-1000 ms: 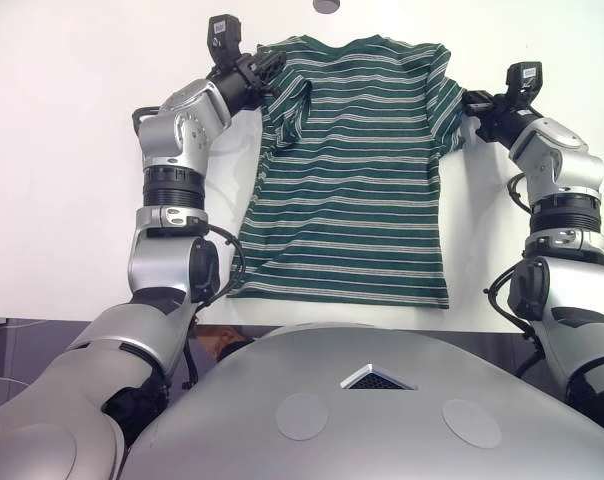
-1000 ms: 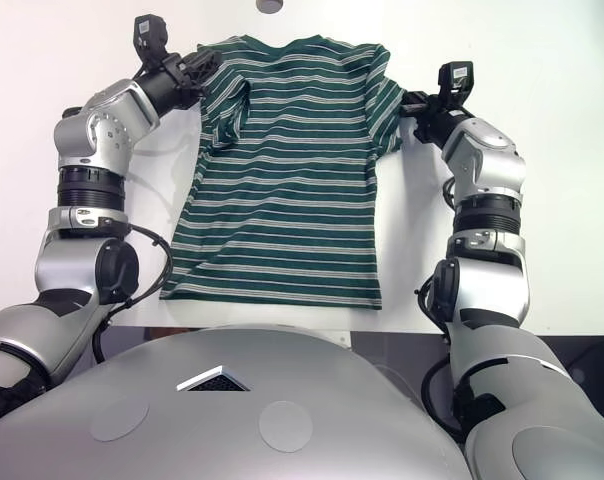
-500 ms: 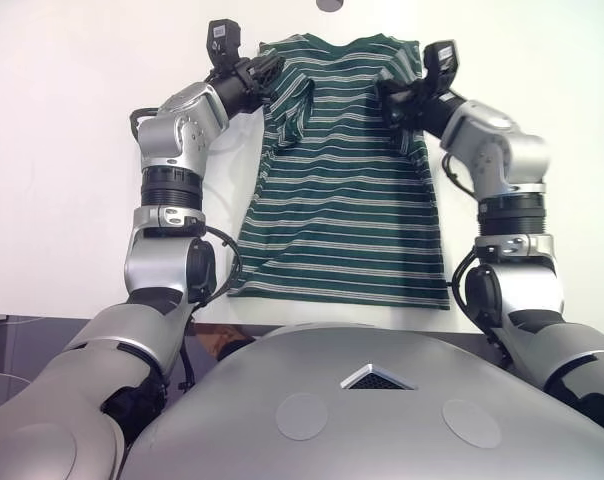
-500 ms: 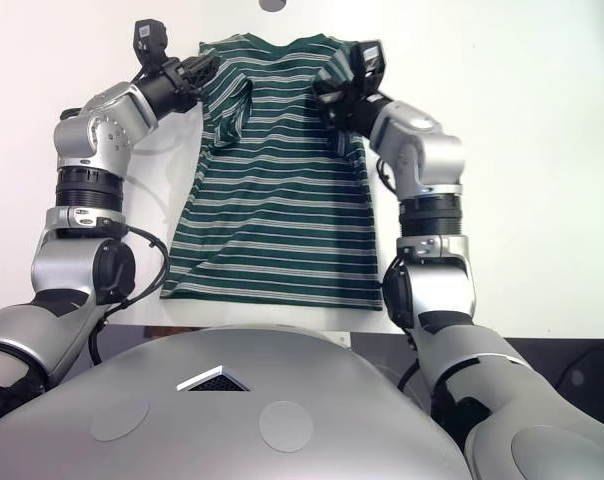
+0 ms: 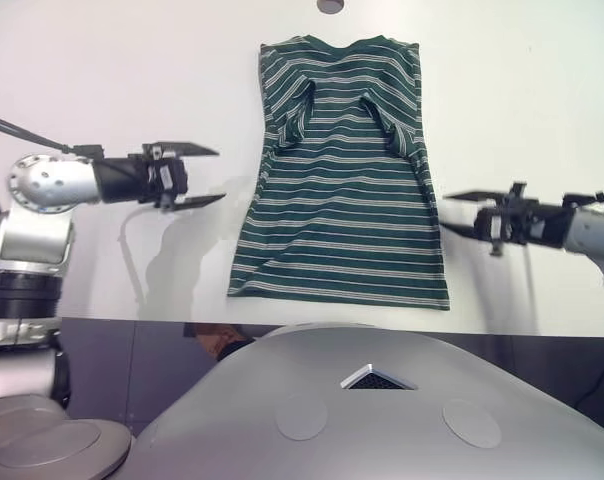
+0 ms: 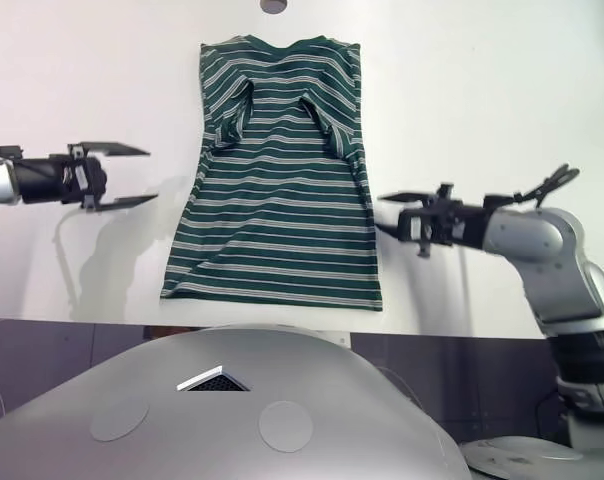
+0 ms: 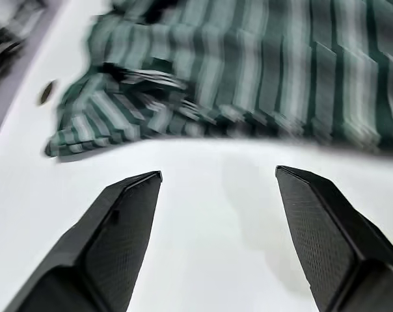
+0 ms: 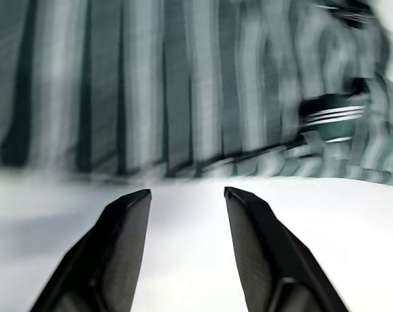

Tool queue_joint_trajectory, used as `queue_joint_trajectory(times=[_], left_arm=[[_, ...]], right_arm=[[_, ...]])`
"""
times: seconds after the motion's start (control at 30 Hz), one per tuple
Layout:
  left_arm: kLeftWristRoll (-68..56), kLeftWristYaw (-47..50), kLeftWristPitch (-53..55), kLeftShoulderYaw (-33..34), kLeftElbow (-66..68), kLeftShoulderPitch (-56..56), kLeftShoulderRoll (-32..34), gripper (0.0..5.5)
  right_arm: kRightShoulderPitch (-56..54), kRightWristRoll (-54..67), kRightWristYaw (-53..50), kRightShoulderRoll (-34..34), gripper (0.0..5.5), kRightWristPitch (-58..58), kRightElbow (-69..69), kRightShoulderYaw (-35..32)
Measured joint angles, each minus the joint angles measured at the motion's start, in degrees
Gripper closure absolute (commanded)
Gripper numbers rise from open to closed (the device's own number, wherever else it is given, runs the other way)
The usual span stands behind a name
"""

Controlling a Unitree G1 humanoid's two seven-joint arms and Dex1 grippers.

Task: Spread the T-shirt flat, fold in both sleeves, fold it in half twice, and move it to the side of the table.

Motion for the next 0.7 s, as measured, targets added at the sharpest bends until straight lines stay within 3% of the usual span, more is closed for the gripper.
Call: queue_joint_trajectory(times=[0.1,0.17,0.37,0.7], left_arm=[[4.11,-0.26,-14.56,-1.74,1.87,7.90,3.59,2.33],[4.51,1.77,-18.14,-2.32,-0.05,10.70,3.69,2.33],[7.92,7.27,-18.04,-6.13,-6.16,11.78,1.25,2.33],[11.12,8.12,-13.67,-12.34,-8.18,6.34,0.30,4.21]], right_arm=[[5.04,-2.93,-2.81,-2.81,3.41,-13.38,4.01,-1.84],[8.40,-3.84,-4.64,-3.38,3.41,-18.92,4.20,-2.17],[11.26,-6.91,-7.82,-2.76,3.41,-23.99,0.72,-0.46],[5.97,-8.62,-7.19,-1.74,5.37,-19.69,-1.99,5.28]])
